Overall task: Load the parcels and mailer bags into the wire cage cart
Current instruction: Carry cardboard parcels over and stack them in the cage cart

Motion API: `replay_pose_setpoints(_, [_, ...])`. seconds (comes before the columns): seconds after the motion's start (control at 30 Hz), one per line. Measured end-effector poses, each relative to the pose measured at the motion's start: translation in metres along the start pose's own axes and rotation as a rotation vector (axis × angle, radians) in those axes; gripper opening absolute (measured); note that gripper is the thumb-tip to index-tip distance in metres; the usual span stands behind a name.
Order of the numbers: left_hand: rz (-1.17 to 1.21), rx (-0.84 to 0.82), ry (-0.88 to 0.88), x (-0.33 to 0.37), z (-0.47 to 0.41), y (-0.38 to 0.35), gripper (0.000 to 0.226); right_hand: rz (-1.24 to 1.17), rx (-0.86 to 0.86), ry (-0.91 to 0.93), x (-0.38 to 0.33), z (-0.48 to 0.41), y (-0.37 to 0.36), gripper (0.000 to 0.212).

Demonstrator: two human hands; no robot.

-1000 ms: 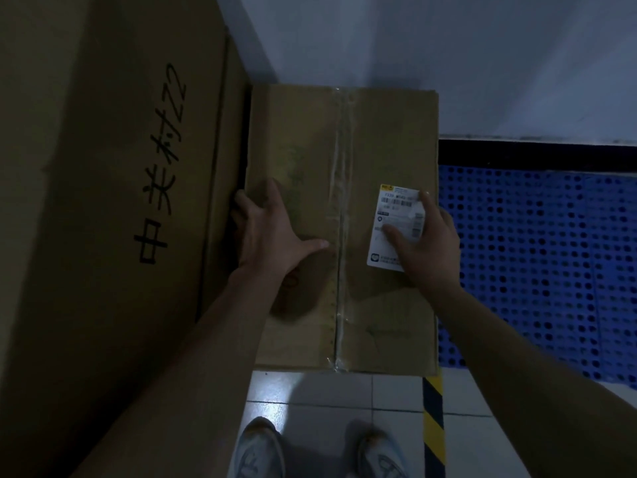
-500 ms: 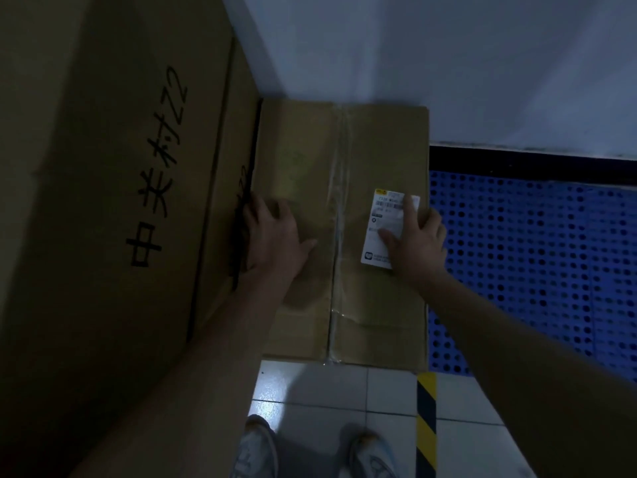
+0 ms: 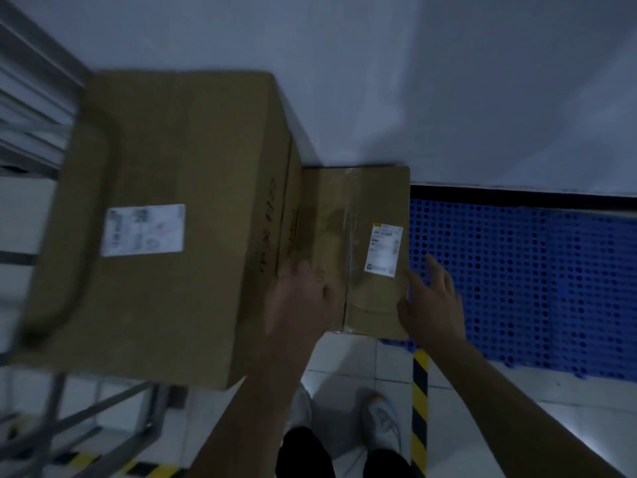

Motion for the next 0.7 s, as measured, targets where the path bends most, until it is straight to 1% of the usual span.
replay_pose_setpoints(0.07, [0.042, 0.010, -0.068, 0.017, 0.026, 0.048, 0.042, 0.009, 0.030, 0.018, -0.014, 0.023, 0.046, 0.069])
replay_pose_setpoints(0.13, [0.110, 0.028, -0.095, 0.028, 0.052, 0.095, 0.054, 0.026, 0.062, 0.054, -0.033, 0.044, 0.094, 0.065])
replay_pose_setpoints(0.2, [0.098, 0.112, -0.116, 0.031, 0.072, 0.141, 0.058, 0.032, 0.098, 0.094, -0.052, 0.068, 0.142, 0.062])
replay_pose_setpoints(0.27, [-0.029, 0.212, -0.119, 0.035, 0.092, 0.190, 0.050, 0.016, 0.138, 0.129, -0.075, 0.092, 0.189, 0.060])
replay_pose_setpoints(0.3, [-0.049, 0.237, -0.108, 0.038, 0.102, 0.216, 0.044, 0.000, 0.152, 0.139, -0.087, 0.105, 0.213, 0.060])
replay_pose_setpoints(0.37, [-0.018, 0.280, -0.109, 0.044, 0.120, 0.260, 0.031, -0.036, 0.183, 0.166, -0.113, 0.131, 0.256, 0.056])
replay_pose_setpoints(0.4, [-0.013, 0.281, -0.113, 0.044, 0.127, 0.278, 0.030, -0.056, 0.220, 0.197, -0.124, 0.144, 0.276, 0.054])
replay_pose_setpoints(0.47, [-0.023, 0.253, -0.078, 0.041, 0.139, 0.312, 0.038, -0.082, 0.306, 0.272, -0.143, 0.168, 0.310, 0.047])
replay_pose_setpoints(0.53, [-0.022, 0.267, -0.044, 0.033, 0.151, 0.344, 0.043, -0.067, 0.324, 0.309, -0.160, 0.190, 0.338, 0.049])
replay_pose_setpoints(0.6, [-0.039, 0.326, -0.054, 0.030, 0.165, 0.371, 0.037, -0.047, 0.331, 0.320, -0.174, 0.211, 0.362, 0.054])
replay_pose_setpoints(0.7, [-0.066, 0.377, -0.067, 0.031, 0.181, 0.399, 0.026, -0.011, 0.361, 0.339, -0.185, 0.235, 0.386, 0.054])
Point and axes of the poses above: each hand's wrist, its own z-axis away from the middle knuckle, its own y-axis out of the back of the hand, x = y × z, the point moved 2 cm from there along -z, towards the middle knuckle, and after that the axes turned 9 degrees about y, right-handed, at the moved point
